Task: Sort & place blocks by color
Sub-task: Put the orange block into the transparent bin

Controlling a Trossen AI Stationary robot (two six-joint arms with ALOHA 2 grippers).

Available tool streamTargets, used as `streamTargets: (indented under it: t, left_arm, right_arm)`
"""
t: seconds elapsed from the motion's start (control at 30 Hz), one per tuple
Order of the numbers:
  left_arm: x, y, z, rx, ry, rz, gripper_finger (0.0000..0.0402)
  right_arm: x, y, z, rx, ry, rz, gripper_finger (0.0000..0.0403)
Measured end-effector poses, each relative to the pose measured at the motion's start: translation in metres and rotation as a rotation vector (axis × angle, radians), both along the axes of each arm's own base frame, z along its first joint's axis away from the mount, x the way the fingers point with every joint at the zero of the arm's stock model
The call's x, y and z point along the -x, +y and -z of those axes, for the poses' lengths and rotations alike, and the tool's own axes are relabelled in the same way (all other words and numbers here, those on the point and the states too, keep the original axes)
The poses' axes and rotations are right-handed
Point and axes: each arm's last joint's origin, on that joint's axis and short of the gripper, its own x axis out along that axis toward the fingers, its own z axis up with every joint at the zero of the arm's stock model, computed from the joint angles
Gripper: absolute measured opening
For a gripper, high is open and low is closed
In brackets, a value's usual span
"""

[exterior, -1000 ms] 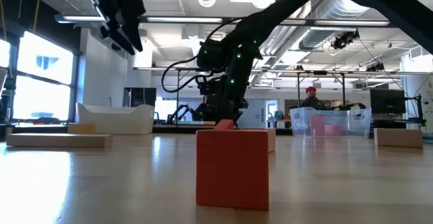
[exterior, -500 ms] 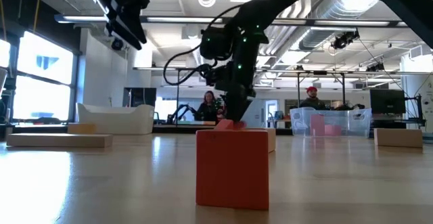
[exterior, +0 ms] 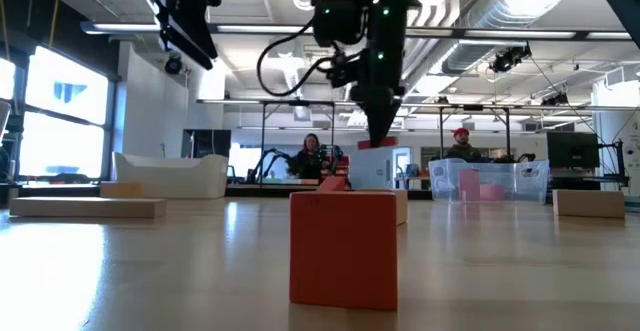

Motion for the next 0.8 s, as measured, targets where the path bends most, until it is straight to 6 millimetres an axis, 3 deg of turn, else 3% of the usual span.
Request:
streamTargets:
  t: [0.27,0.5,0.8]
  left_arm:
    - [-0.001,-0.010,0.006,0.025,0.061,0.059,0.0216]
    - [-0.005,-0.017,0.013,0.034,0.089,0.103,0.0216]
    - [-0.011,-0.028,0.012,0.019,0.087,0.181,0.0216]
  right_arm:
    - [0.052,-0.002,-0.008,0.085,-0.005,0.148,0.0092]
    - [0.103,-0.012,-0.018,0.115,-0.135,0.311,0.0092]
    - [0.152,-0.042,-0.017,0.209,-0.249,0.551,0.0092]
